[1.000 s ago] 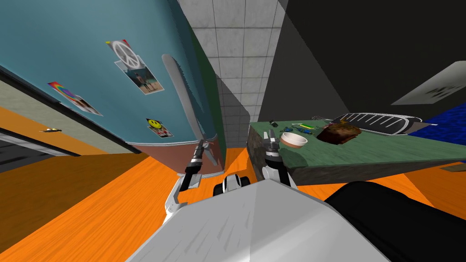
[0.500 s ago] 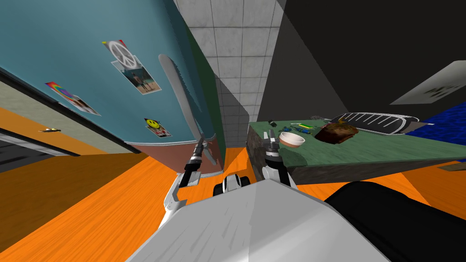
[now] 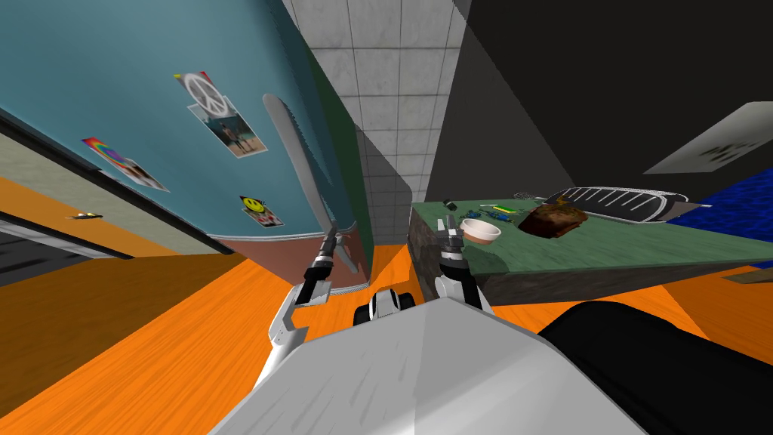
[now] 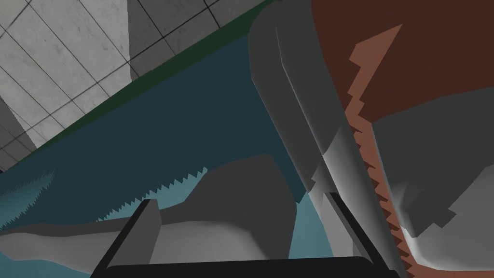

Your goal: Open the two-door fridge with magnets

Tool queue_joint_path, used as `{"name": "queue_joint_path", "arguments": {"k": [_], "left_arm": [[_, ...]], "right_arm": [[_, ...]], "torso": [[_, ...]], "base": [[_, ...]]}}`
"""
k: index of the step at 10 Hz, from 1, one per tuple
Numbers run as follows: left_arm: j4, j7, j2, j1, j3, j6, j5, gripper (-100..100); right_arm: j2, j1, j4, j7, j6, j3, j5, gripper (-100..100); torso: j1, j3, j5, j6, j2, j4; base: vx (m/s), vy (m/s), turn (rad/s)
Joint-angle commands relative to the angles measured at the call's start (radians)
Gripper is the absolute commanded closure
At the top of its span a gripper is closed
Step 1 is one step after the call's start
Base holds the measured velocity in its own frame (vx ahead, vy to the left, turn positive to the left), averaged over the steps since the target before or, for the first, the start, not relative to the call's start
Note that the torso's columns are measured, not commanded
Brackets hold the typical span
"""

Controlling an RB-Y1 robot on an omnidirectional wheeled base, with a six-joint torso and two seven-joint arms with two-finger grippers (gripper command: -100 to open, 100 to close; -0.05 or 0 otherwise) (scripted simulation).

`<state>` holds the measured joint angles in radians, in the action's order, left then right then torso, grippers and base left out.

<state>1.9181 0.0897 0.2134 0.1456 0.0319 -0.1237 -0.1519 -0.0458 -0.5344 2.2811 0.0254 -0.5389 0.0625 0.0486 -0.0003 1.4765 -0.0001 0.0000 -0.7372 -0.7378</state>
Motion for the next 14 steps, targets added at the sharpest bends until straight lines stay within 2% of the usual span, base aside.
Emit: {"name": "queue_joint_path", "arguments": {"k": [1, 4, 5, 6, 7, 14], "left_arm": [[0.018, 0.0, 0.011, -0.015, -0.005, 0.069, -0.003, -100], [0.039, -0.002, 0.029, -0.034, -0.012, 0.149, -0.006, -100], [0.039, -0.002, 0.029, -0.034, -0.012, 0.158, -0.006, -100], [0.048, -0.002, 0.038, -0.044, -0.016, 0.195, -0.007, -100], [0.048, -0.002, 0.038, -0.044, -0.016, 0.201, -0.007, -100], [0.09, -0.005, 0.088, -0.092, -0.032, 0.394, -0.014, -100]], "right_arm": [[0.0, 0.0, 0.0, 0.0, 0.0, 0.0, 0.0, 0], [0.0, 0.0, 0.0, 0.0, 0.0, 0.0, 0.0, 0], [0.0, 0.0, 0.0, 0.0, 0.0, 0.0, 0.0, 0], [0.0, 0.0, 0.0, 0.0, 0.0, 0.0, 0.0, 0], [0.0, 0.0, 0.0, 0.0, 0.0, 0.0, 0.0, 0], [0.0, 0.0, 0.0, 0.0, 0.0, 0.0, 0.0, 0]], "torso": [[0.001, 0.0, 0.0, 0.0, 0.0, 0.0], [0.001, -0.001, 0.0, 0.0, -0.001, 0.0], [0.001, 0.0, 0.0, 0.0, -0.001, 0.0], [0.001, 0.0, 0.0, 0.0, 0.0, 0.0], [0.0, 0.0, 0.0, 0.0, -0.001, 0.0], [0.0, 0.0, 0.0, 0.0, -0.001, 0.0]], "base": [[-0.016, -0.031, 0.001], [-0.022, -0.032, 0.001], [-0.014, -0.022, 0.001], [-0.018, -0.025, 0.0], [-0.015, -0.02, 0.001], [-0.02, -0.03, 0.001]]}}
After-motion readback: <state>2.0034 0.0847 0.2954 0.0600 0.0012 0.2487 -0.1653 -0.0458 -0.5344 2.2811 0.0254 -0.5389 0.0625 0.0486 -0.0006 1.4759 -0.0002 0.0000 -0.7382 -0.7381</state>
